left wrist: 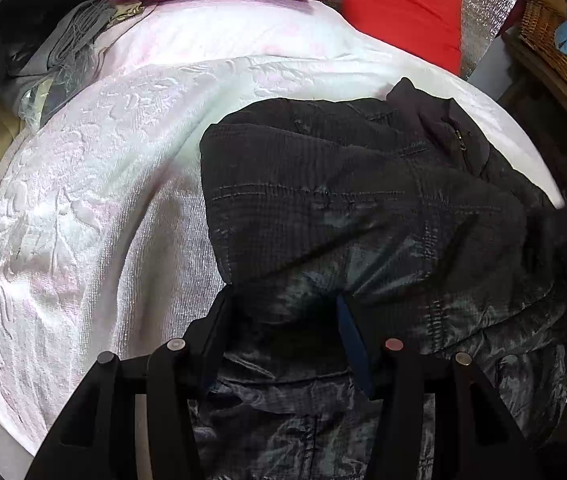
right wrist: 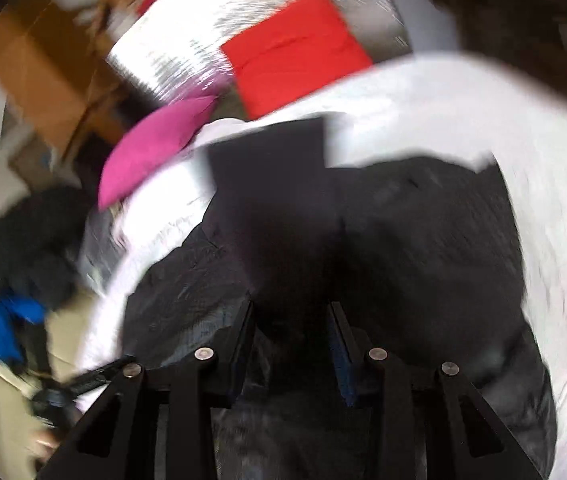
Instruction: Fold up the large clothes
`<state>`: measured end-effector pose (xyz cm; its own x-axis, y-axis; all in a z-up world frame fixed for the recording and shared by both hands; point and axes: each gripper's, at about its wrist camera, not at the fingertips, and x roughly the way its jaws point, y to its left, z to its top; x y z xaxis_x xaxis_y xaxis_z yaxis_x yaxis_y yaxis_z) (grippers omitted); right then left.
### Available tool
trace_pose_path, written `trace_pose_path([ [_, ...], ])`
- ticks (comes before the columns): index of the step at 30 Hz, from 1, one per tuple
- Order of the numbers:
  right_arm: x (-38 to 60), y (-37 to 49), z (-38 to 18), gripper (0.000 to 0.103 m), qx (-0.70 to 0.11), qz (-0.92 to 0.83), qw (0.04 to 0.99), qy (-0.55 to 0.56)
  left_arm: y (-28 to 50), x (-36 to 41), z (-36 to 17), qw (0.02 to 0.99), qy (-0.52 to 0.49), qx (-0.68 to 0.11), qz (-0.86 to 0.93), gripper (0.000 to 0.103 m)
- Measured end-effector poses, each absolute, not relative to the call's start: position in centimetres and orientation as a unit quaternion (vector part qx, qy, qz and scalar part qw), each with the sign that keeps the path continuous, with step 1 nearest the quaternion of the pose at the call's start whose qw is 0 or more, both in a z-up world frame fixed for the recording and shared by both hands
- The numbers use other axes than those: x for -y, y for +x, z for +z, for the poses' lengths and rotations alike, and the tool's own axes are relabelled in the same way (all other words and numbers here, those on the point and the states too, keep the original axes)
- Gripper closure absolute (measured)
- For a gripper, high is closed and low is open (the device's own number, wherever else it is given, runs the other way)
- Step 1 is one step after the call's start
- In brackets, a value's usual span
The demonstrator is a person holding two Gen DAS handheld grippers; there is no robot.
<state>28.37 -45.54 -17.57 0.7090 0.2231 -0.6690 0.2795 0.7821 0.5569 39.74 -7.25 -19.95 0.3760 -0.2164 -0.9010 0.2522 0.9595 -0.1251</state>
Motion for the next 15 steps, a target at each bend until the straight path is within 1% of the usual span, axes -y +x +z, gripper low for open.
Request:
trace_pose_path([
  [1,46.2,27.7,-18.0,0.064,-0.383,-0.015,0.856,0.348,39.7,7.4,-20.0,0.83,0.02,-0.54,-0.14,0.048],
  [2,47.0,27.1,-18.7,0.06,-0.388,-0.015,0.845,0.368,39.6,7.5,-20.1,0.83,0.022,-0.539,-0.138,0.048],
  [3,47.6,26.6,-19.3,0.045,-0.395,-0.013,0.834,0.386,39.6,7.6,-20.1,0.831,0.024,-0.539,-0.136,0.048],
  [4,48.3,26.3,-20.1,0.04,-0.399,-0.01,0.817,0.417,39.6,7.6,-20.0,0.831,0.025,-0.539,-0.136,0.048],
  [6,49.8,25.7,-20.9,0.037,-0.378,0.003,0.793,0.477,39.7,7.5,-20.0,0.831,0.019,-0.539,-0.135,0.048],
  [8,50.8,25.7,-20.9,0.035,-0.353,0.014,0.787,0.506,39.7,7.4,-20.0,0.832,0.013,-0.538,-0.136,0.048],
  [13,52.5,26.7,-21.8,0.036,-0.327,-0.012,0.791,0.517,39.7,7.3,-19.7,0.837,0.011,-0.53,-0.134,0.048],
  [14,52.7,27.1,-22.3,0.039,-0.327,-0.016,0.785,0.525,39.6,7.4,-19.7,0.839,0.014,-0.528,-0.132,0.048],
  [15,52.9,27.5,-22.4,0.052,-0.328,-0.018,0.783,0.528,39.5,7.6,-19.7,0.84,0.021,-0.526,-0.13,0.048],
])
